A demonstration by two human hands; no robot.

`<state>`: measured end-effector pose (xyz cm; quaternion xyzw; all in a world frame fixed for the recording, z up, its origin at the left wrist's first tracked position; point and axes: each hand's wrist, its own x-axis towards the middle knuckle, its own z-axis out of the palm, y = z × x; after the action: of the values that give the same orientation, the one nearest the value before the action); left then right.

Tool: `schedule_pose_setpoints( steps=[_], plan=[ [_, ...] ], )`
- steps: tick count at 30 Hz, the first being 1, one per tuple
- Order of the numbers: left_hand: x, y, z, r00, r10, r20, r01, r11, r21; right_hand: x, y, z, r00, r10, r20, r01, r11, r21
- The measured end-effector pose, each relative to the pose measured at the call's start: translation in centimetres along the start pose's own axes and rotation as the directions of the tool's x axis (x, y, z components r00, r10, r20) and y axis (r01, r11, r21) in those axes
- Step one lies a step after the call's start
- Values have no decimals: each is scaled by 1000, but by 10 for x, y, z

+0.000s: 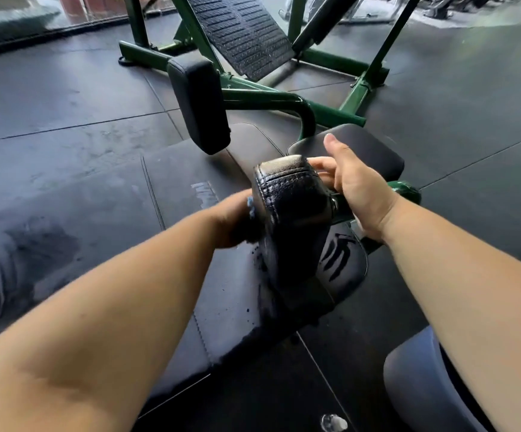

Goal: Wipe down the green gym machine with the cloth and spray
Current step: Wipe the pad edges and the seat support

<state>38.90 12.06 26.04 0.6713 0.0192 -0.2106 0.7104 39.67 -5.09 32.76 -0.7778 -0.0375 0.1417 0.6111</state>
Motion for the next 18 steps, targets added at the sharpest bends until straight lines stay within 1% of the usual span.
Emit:
schedule_pose_setpoints(
  steps=[1,4,6,7,9,10,12,15,16,18],
  plan=[
    [-1,-11,2,999,-28,-20,28,1000,-10,0,2,0,1000,4,0,-4,1000,-26],
    [-4,-23,8,999,-6,-41,3,997,-81,0,3,3,1000,-11,1,11,996,-91],
    [-11,-27,14,994,-19,-112,-7,976,-219,1,2,6,999,-29,-14,27,995,-98],
    [-16,-28,20,981,-32,-189,-26,955,-296,2,3,5,1000,-14,-26,12,998,-66],
    [-35,-39,30,933,3,-359,-152,909,-388,-4,0,10,1000,10,-7,-10,999,32],
    [-44,-47,39,898,27,-440,-224,888,-402,-8,-2,11,1000,-2,-18,4,997,82],
    [-62,-70,63,842,37,-538,-278,885,-374,-17,0,15,997,-32,-74,45,984,172],
    [-76,-85,96,799,-4,-602,-277,885,-374,-30,8,28,986,-118,-119,151,935,320],
    [-77,-80,99,783,-34,-622,-282,870,-403,-34,9,33,980,-147,-138,186,923,338],
    [-80,-59,101,761,-90,-642,-310,819,-483,-44,7,37,975,-172,-141,211,919,334]
  ],
)
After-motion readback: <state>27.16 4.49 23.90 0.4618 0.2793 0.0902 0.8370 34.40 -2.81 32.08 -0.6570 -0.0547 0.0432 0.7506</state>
